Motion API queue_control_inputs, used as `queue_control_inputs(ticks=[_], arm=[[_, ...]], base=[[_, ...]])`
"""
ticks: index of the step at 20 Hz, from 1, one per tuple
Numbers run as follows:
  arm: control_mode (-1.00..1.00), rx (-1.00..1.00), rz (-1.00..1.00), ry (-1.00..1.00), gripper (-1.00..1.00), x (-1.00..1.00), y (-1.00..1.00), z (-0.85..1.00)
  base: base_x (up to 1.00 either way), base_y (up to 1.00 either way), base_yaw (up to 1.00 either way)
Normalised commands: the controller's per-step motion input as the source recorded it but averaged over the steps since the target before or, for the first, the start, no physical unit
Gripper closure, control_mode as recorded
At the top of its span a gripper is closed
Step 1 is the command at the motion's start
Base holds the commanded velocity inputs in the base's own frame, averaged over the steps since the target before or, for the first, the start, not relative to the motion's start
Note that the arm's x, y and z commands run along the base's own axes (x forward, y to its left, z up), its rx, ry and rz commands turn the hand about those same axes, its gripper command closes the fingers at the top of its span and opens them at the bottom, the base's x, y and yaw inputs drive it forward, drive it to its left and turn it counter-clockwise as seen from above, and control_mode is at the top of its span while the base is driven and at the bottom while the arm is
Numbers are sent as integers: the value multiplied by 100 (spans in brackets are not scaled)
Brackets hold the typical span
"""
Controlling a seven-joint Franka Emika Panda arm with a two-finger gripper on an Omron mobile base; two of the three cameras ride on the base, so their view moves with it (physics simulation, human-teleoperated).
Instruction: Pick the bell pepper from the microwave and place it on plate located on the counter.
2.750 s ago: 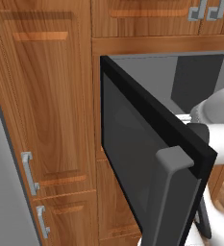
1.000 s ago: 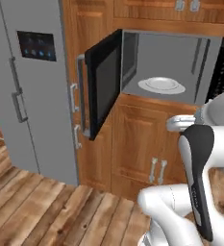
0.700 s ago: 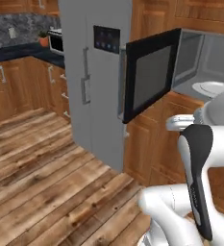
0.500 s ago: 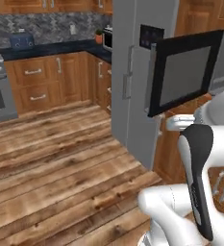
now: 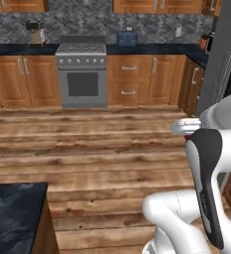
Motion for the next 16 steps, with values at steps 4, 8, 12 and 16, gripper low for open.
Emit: queue_control_inputs(ticks=[4,8,12,16], arm=[[100,0,0,0,100,0,0,0],[100,0,0,0,100,0,0,0],[100,0,0,0,100,0,0,0],[100,0,0,0,100,0,0,0]], base=[[94,-3,15],[100,-9,2],[100,-16,0],[100,-17,0]])
